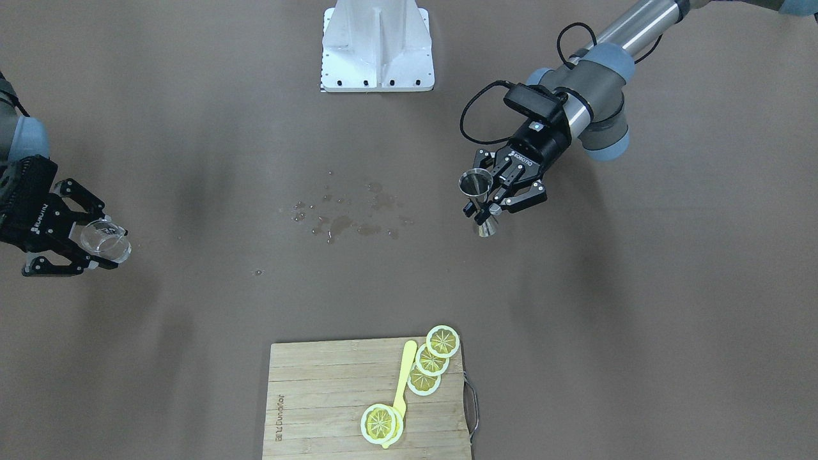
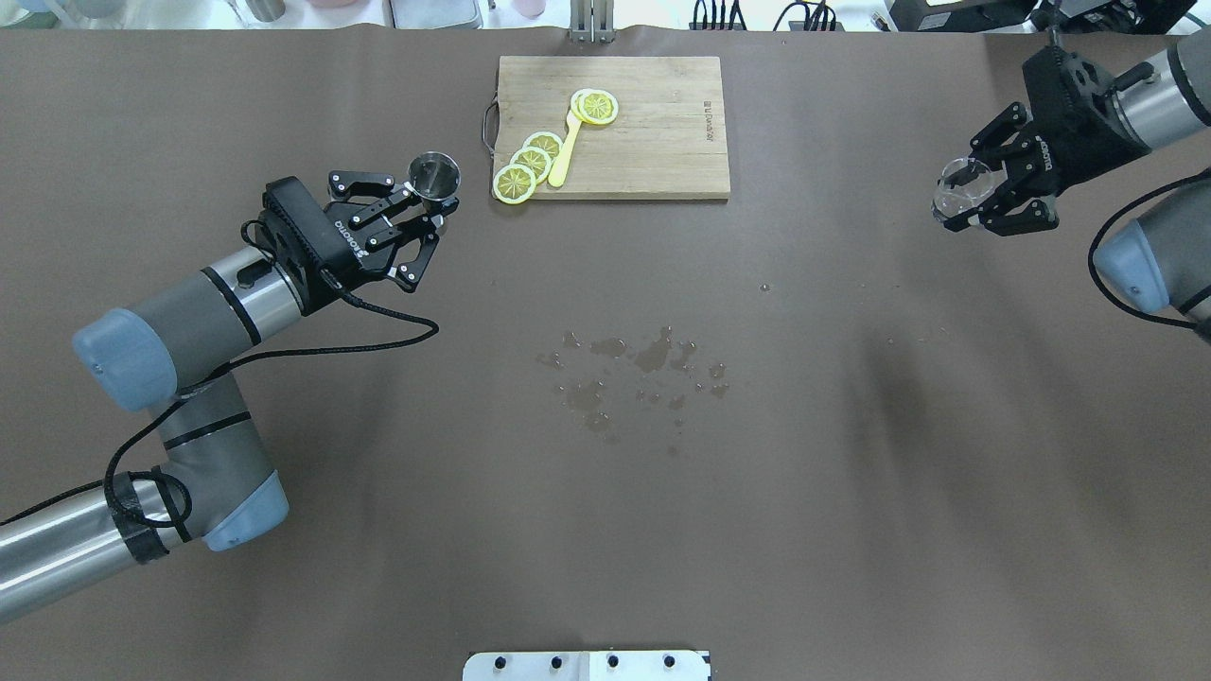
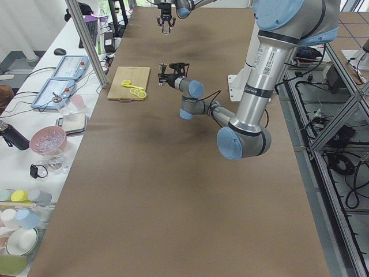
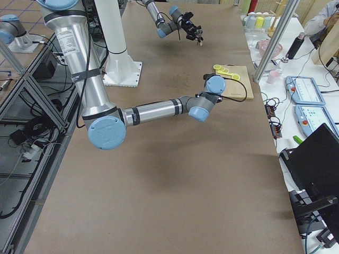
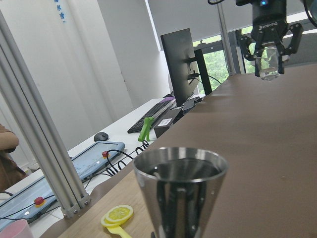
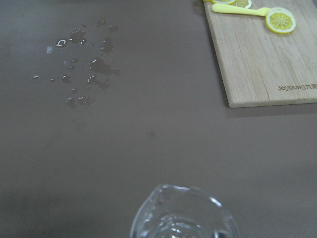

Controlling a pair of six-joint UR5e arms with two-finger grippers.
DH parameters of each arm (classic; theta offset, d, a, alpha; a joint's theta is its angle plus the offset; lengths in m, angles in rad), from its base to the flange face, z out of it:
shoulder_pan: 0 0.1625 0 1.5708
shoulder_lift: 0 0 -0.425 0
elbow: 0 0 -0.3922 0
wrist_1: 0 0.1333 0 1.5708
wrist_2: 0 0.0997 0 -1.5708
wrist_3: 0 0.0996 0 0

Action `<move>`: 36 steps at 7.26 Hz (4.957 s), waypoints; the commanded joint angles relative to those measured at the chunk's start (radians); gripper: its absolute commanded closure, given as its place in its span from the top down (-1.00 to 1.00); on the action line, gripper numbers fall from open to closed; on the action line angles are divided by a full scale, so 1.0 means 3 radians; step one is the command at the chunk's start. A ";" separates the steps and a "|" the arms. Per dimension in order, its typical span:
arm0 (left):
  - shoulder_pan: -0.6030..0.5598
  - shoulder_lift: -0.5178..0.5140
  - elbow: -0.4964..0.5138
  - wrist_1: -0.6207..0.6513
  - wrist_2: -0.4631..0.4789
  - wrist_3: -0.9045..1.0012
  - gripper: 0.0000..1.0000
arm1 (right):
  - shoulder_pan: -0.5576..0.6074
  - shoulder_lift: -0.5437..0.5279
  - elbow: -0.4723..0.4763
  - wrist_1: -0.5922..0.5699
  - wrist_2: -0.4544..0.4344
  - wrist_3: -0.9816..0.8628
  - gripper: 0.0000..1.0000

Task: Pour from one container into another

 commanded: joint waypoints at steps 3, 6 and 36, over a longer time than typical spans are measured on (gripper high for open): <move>-0.0164 0.0309 -0.0050 0.0079 0.0267 -0.0798 -1.00 | -0.0012 -0.0215 -0.0298 0.0939 -0.0248 0.0822 -1.00; -0.0159 0.0433 -0.0050 0.0221 0.0965 -0.1304 -1.00 | -0.0246 -0.0215 -0.0595 0.1700 -0.0575 0.1528 -1.00; 0.0761 -0.0171 0.0349 0.3300 0.3417 -0.4619 -1.00 | -0.0856 -0.0093 -0.0939 0.2250 -0.1118 0.2006 0.69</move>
